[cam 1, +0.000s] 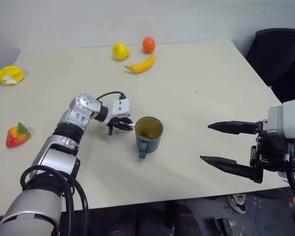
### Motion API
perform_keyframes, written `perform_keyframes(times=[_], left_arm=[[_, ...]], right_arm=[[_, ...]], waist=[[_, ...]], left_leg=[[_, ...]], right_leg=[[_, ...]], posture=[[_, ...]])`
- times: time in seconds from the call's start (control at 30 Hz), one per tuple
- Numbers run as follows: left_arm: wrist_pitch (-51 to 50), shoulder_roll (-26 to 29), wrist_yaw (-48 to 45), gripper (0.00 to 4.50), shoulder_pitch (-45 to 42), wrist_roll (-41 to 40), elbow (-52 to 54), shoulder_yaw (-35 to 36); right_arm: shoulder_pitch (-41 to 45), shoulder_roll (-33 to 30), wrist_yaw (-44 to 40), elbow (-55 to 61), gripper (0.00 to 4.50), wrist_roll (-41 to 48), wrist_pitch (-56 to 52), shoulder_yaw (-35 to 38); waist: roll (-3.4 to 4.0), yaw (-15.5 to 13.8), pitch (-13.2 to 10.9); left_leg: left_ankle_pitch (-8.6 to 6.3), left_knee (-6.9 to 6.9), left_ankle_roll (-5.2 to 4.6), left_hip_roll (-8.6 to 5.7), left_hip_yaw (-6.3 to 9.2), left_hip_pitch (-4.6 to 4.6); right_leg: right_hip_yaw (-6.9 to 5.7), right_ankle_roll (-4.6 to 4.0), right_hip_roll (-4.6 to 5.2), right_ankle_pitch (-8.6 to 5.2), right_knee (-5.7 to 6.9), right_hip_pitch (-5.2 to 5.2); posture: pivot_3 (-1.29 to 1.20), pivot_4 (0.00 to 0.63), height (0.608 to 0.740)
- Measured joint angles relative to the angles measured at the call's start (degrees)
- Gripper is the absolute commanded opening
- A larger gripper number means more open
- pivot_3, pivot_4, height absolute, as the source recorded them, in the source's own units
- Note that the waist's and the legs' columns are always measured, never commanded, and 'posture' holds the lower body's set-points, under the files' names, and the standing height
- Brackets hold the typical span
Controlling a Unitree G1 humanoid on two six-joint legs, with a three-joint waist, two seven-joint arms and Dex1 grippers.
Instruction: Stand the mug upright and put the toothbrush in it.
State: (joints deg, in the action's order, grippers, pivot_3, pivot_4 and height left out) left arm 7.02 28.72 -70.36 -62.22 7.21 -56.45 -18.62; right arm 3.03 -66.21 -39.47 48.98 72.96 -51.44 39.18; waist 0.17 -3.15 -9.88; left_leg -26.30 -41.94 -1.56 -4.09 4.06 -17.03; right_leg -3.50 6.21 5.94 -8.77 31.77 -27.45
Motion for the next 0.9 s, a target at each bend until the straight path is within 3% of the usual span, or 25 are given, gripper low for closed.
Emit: perform_keyframes(times=[0.07,0.2,0.37,0.47,0.7,0.9], left_arm=[[-2.1,0.0,0.7,0.23,0.0,-0.3,0.0,1.0],[-7.2,0.3,3.8,0.21,0.5,-3.1,0.1,6.7],[-20.5,-0.9,7.4,0.21,0.4,-16.4,8.4,20.7],[-32.2,-3.5,10.0,0.21,0.9,-26.3,20.9,27.4],[-55.0,-9.4,16.6,0.21,9.6,-43.9,48.3,30.0],[-56.9,-12.4,22.5,0.21,14.0,-47.7,56.3,30.0]], right_arm=[[-0.2,0.0,-0.4,0.0,3.91,-0.9,0.3,-0.6],[-0.4,0.0,-0.5,-0.3,4.47,-2.2,0.4,-1.8],[0.2,0.0,-0.7,-0.7,4.47,-3.5,1.7,-4.3],[0.6,0.0,-0.9,-1.4,4.47,-4.8,2.6,-5.8],[1.2,0.0,-1.5,-2.2,4.47,-6.1,3.3,-7.6],[1.6,0.1,-1.2,-2.3,4.47,-6.1,3.9,-8.3]], waist=[[0.0,0.1,0.0],[0.0,0.1,0.0],[-0.02,0.1,0.0],[-0.01,0.1,0.0],[-0.01,0.4,0.0],[0.03,0.3,0.0]], left_leg=[[0.0,0.0,0.0,0.0,0.0,0.0],[0.0,-0.06,0.0,0.0,-0.02,-0.03],[-0.01,-0.12,-0.01,0.01,0.07,-0.11],[0.01,-0.12,-0.06,-0.01,0.1,-0.11],[0.01,-0.12,-0.09,-0.04,0.21,0.01],[0.01,-0.07,-0.08,-0.05,0.15,0.1]], right_leg=[[0.0,0.0,-0.02,0.0,0.0,-0.02],[-0.04,0.0,-0.02,0.01,0.01,-0.24],[-0.11,0.0,0.11,0.01,0.0,-0.27],[-0.12,0.04,0.32,0.03,0.01,-0.26],[-0.03,0.13,0.37,0.09,-0.02,-0.25],[-0.01,0.14,0.37,0.09,-0.02,-0.21]], posture=[[0.0,0.15,0.74],[0.0,0.15,0.74],[0.0,0.15,0.74],[0.0,0.15,0.74],[0.0,0.15,0.74],[0.0,0.15,0.74]])
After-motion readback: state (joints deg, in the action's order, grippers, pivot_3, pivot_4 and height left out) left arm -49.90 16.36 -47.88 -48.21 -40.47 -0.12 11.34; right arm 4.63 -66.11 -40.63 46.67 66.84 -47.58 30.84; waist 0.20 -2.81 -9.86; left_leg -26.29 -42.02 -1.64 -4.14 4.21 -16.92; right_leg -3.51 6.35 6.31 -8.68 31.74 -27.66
